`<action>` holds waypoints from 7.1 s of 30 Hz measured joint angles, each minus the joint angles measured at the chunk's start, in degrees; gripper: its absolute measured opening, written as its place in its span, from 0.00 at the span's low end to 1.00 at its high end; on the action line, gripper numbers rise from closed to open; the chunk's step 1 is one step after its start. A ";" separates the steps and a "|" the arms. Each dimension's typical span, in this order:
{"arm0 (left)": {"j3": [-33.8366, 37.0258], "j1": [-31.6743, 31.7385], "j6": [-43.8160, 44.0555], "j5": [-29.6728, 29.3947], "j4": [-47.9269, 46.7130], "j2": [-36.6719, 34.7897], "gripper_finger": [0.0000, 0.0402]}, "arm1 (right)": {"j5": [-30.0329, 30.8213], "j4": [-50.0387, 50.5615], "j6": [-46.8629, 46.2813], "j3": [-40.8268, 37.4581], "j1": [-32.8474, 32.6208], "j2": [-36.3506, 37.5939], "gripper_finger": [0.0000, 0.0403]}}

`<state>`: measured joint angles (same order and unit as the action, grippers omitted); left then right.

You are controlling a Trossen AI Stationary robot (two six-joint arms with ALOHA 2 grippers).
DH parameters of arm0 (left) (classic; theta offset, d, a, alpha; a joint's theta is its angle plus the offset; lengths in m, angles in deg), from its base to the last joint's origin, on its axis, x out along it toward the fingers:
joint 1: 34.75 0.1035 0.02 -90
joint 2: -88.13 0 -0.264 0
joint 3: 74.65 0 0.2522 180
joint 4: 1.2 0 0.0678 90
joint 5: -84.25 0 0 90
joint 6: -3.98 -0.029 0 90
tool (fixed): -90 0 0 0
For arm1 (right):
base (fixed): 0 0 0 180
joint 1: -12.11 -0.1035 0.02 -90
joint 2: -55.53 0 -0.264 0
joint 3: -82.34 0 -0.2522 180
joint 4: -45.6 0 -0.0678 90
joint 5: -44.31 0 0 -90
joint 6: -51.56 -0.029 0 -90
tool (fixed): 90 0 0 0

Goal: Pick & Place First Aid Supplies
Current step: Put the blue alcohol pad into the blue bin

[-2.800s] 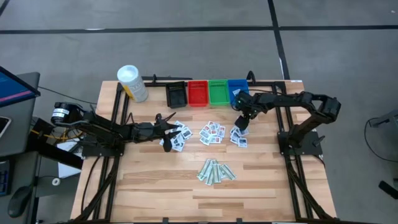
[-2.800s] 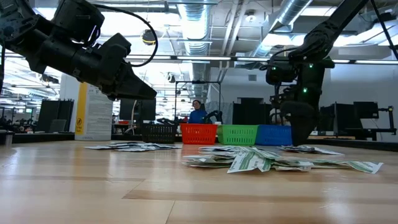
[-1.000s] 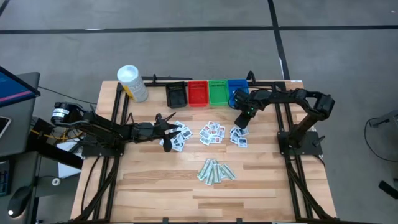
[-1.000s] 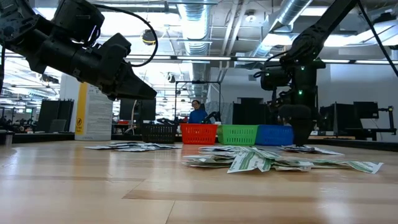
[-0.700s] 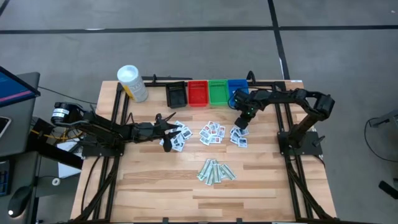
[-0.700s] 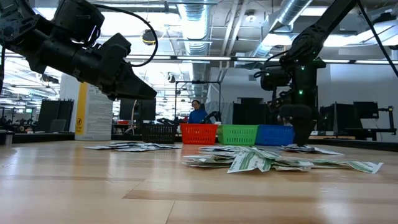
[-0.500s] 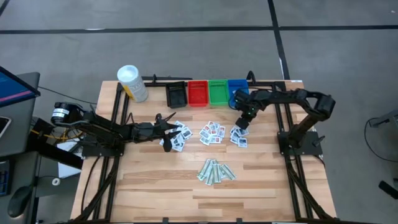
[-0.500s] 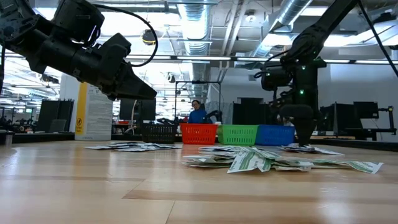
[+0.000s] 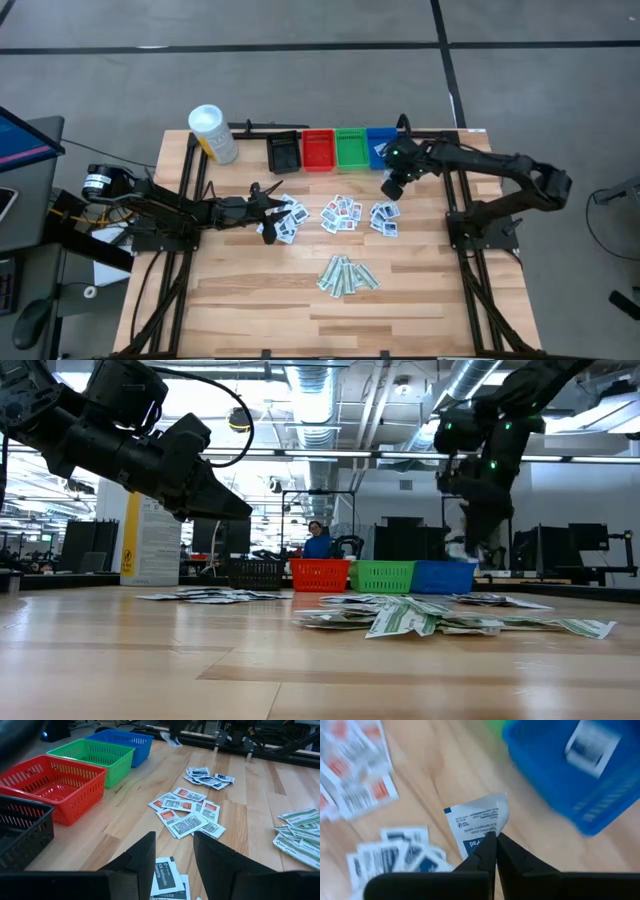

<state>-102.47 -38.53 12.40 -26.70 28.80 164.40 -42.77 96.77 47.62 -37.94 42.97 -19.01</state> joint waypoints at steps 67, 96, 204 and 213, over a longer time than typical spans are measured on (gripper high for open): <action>0.00 0.00 0.00 0.00 0.20 0.00 0.33 | 4.51 -19.94 12.40 -0.69 5.30 -3.94 0.29; 0.02 0.99 0.86 -1.75 3.21 0.02 0.33 | 1.40 -15.16 1.31 -20.00 -26.66 12.19 0.28; 0.00 0.83 0.88 -1.70 3.16 0.02 0.33 | 10.40 -6.79 -15.96 -14.37 -16.05 -0.93 0.44; 0.00 0.79 0.88 -1.63 3.17 0.02 0.33 | 9.34 -11.69 -15.80 -13.86 -16.06 -10.43 0.44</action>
<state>-102.47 -37.74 13.28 -28.33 31.97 164.42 -33.43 85.08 31.82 -51.81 26.91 -29.45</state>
